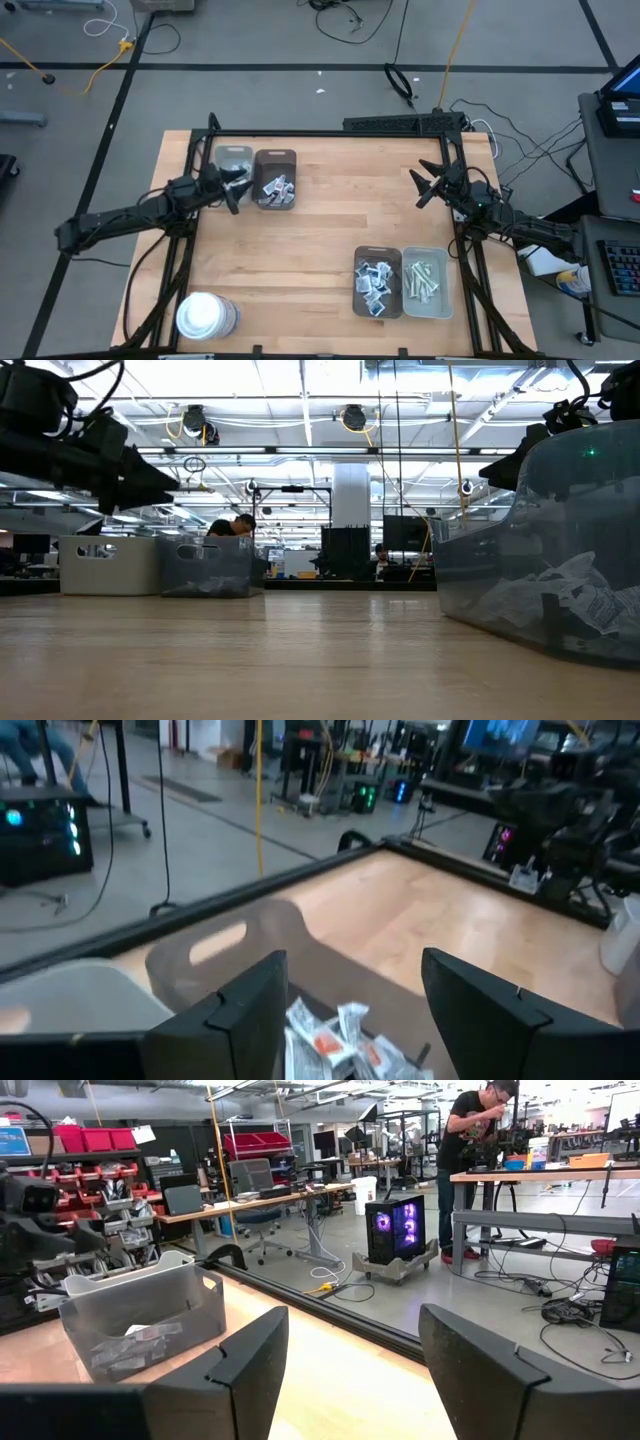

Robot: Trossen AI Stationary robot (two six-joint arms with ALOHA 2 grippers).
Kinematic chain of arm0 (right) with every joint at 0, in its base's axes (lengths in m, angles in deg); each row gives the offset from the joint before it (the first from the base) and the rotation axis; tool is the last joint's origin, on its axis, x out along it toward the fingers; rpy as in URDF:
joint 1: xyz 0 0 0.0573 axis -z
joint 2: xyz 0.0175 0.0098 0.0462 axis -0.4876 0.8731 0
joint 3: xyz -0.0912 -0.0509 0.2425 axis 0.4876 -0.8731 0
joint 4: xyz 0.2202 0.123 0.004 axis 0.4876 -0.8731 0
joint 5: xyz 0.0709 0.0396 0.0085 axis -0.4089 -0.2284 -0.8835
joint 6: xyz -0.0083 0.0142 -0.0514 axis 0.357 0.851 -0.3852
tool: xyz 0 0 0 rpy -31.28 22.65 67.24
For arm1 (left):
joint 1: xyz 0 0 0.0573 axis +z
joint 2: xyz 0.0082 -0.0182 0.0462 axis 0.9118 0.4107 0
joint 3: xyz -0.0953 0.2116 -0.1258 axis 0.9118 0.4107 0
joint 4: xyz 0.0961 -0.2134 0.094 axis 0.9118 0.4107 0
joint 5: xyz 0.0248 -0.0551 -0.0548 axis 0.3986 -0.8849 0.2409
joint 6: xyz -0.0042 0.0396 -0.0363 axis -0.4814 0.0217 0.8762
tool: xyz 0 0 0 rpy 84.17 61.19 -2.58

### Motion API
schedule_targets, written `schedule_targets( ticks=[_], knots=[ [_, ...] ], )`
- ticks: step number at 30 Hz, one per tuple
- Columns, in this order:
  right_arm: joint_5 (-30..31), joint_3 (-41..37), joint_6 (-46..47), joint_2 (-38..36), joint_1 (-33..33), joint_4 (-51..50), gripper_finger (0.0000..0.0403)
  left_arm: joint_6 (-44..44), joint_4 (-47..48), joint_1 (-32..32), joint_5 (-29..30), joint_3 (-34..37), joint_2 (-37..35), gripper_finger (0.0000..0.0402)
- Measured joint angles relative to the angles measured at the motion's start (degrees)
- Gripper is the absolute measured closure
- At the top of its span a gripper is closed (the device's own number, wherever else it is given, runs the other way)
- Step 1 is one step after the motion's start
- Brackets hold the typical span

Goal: Pick & Place First Aid Supplies
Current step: Return to Home Position

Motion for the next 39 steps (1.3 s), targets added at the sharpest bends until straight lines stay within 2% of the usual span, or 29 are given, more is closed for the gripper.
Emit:
schedule_targets(
  ticks=[10,17,39],
  knots=[
    [0.0,0.0,0.0,0.0,0.0,0.0,0.0182,-3.8,0.3,0.0,0.1,-0.1,-8.2,0.0165],
    [0.0,0.0,0.0,0.0,0.0,0.0,0.0181,-3.8,4.7,0.0,0.1,-0.2,-14.2,0.0165],
    [0.0,0.0,0.0,0.0,0.0,0.0,0.0182,-2.7,3.2,0.0,0.1,-0.1,-13.5,0.0165]
  ],
)
